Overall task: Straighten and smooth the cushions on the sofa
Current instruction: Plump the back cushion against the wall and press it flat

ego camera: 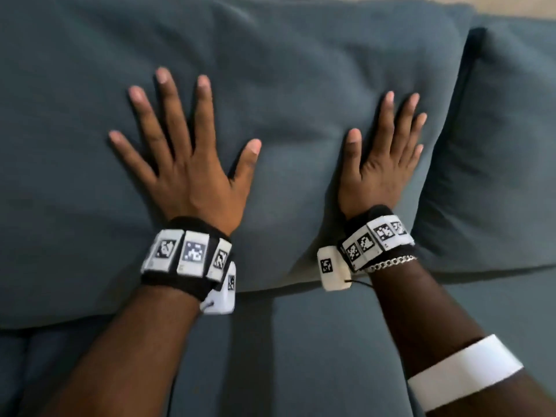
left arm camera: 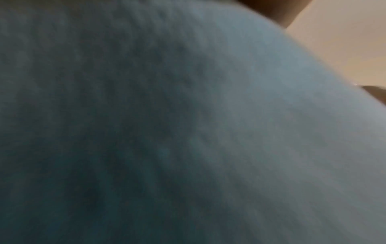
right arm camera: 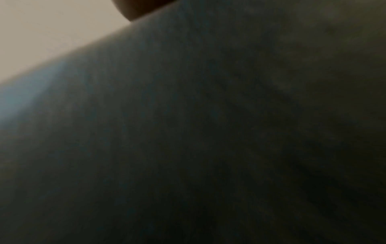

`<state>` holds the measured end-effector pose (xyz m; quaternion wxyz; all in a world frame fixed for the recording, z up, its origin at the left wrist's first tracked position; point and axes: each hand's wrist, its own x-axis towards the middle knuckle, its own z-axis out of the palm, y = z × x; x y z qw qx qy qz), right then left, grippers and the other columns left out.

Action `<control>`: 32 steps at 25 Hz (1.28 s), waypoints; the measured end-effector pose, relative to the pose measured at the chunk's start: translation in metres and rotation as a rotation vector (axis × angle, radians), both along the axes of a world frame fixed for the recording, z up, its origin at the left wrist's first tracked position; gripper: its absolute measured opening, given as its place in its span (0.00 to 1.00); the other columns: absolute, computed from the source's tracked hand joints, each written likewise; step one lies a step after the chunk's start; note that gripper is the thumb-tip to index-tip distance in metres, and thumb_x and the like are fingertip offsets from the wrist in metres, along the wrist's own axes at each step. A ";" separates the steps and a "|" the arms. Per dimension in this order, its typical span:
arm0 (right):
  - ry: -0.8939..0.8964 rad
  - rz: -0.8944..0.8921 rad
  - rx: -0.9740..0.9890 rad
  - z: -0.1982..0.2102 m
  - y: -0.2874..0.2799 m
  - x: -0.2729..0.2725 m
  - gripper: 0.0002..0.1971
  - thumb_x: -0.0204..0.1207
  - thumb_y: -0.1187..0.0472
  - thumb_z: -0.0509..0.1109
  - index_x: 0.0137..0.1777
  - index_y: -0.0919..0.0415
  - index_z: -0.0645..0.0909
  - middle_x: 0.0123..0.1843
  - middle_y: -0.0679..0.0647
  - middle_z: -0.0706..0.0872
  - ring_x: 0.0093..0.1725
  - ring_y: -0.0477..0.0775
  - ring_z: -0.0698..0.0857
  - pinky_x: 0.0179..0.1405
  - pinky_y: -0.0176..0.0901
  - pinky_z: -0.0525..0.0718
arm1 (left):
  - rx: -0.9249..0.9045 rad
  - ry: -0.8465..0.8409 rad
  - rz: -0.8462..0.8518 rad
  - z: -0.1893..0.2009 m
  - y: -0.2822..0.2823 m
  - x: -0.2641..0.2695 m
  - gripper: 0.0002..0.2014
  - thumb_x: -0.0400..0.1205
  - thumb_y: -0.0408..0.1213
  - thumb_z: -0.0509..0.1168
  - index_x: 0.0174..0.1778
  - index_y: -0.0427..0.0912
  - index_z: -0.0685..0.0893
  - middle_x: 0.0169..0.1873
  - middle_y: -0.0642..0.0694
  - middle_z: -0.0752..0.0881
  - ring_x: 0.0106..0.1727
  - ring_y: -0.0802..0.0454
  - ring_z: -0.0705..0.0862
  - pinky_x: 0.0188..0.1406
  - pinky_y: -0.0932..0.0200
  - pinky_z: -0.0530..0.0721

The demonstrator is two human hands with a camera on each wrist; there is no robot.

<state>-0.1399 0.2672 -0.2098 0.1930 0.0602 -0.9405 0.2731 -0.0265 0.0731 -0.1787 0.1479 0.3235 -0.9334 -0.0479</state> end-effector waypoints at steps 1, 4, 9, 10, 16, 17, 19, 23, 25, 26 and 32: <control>-0.003 -0.020 -0.026 -0.010 0.002 0.010 0.34 0.89 0.39 0.52 0.92 0.49 0.55 0.94 0.55 0.50 0.93 0.60 0.46 0.87 0.72 0.49 | 0.018 0.012 0.011 -0.006 0.019 0.006 0.41 0.86 0.67 0.48 0.91 0.53 0.44 0.91 0.42 0.45 0.90 0.35 0.43 0.83 0.20 0.45; 0.027 0.077 0.042 -0.058 0.000 0.061 0.32 0.89 0.43 0.51 0.92 0.49 0.55 0.93 0.60 0.51 0.93 0.64 0.48 0.88 0.72 0.49 | -0.042 -0.027 -0.218 -0.056 0.094 0.027 0.38 0.88 0.55 0.52 0.91 0.48 0.45 0.91 0.43 0.43 0.91 0.38 0.43 0.84 0.24 0.42; 0.054 0.398 0.378 -0.146 0.081 0.108 0.34 0.89 0.39 0.54 0.92 0.42 0.49 0.94 0.50 0.47 0.93 0.58 0.50 0.87 0.72 0.55 | -0.195 -0.192 -0.657 -0.149 0.105 0.092 0.46 0.79 0.52 0.68 0.91 0.58 0.51 0.91 0.53 0.45 0.89 0.46 0.52 0.84 0.38 0.49; 0.017 0.337 0.381 -0.152 0.102 0.105 0.35 0.88 0.38 0.55 0.92 0.40 0.47 0.94 0.49 0.46 0.93 0.57 0.49 0.87 0.73 0.55 | -0.168 -0.198 -0.625 -0.150 0.092 0.098 0.45 0.79 0.56 0.67 0.90 0.62 0.50 0.91 0.54 0.44 0.88 0.46 0.53 0.83 0.36 0.52; -0.252 0.165 -0.146 -0.105 0.130 0.090 0.35 0.89 0.46 0.64 0.91 0.45 0.53 0.94 0.48 0.43 0.93 0.53 0.47 0.88 0.50 0.62 | 0.176 -0.028 0.144 -0.071 0.062 0.067 0.40 0.85 0.65 0.52 0.91 0.56 0.45 0.90 0.36 0.39 0.88 0.25 0.40 0.78 0.14 0.44; -0.234 0.150 -0.206 -0.080 0.120 0.085 0.35 0.87 0.48 0.66 0.91 0.48 0.56 0.94 0.50 0.44 0.93 0.52 0.48 0.87 0.42 0.59 | 0.234 0.004 0.150 -0.049 0.070 0.056 0.41 0.84 0.65 0.51 0.91 0.54 0.44 0.89 0.35 0.39 0.87 0.22 0.40 0.78 0.14 0.48; -0.195 0.219 -0.219 -0.020 0.101 0.069 0.36 0.85 0.52 0.71 0.90 0.53 0.59 0.94 0.55 0.46 0.92 0.51 0.49 0.88 0.35 0.54 | 0.223 0.017 -0.032 -0.002 0.093 0.039 0.41 0.84 0.66 0.50 0.91 0.53 0.46 0.90 0.40 0.38 0.88 0.24 0.40 0.81 0.18 0.52; -0.196 0.475 -0.087 0.105 0.083 0.043 0.40 0.84 0.54 0.73 0.90 0.50 0.55 0.94 0.55 0.44 0.92 0.61 0.51 0.89 0.58 0.62 | 0.081 -0.002 -0.322 0.108 0.126 0.024 0.37 0.87 0.64 0.46 0.91 0.56 0.47 0.91 0.50 0.41 0.91 0.45 0.39 0.85 0.27 0.51; -0.198 0.462 -0.073 0.149 0.090 0.044 0.42 0.83 0.54 0.73 0.91 0.50 0.53 0.94 0.52 0.43 0.92 0.63 0.51 0.88 0.61 0.63 | 0.109 0.017 -0.304 0.149 0.135 0.023 0.37 0.87 0.65 0.45 0.91 0.56 0.46 0.91 0.52 0.40 0.90 0.47 0.37 0.86 0.27 0.50; -0.188 0.451 -0.072 0.170 0.100 0.045 0.42 0.83 0.55 0.73 0.91 0.49 0.52 0.94 0.51 0.44 0.92 0.62 0.50 0.89 0.60 0.62 | 0.121 0.044 -0.303 0.165 0.140 0.025 0.37 0.87 0.66 0.45 0.91 0.55 0.46 0.91 0.52 0.39 0.90 0.47 0.36 0.86 0.28 0.49; -0.188 0.372 -0.012 0.225 0.182 0.071 0.44 0.83 0.60 0.72 0.92 0.46 0.49 0.94 0.46 0.45 0.92 0.57 0.49 0.90 0.51 0.56 | 0.153 0.128 -0.393 0.207 0.185 0.037 0.40 0.85 0.67 0.48 0.91 0.54 0.46 0.90 0.54 0.39 0.90 0.46 0.35 0.86 0.28 0.51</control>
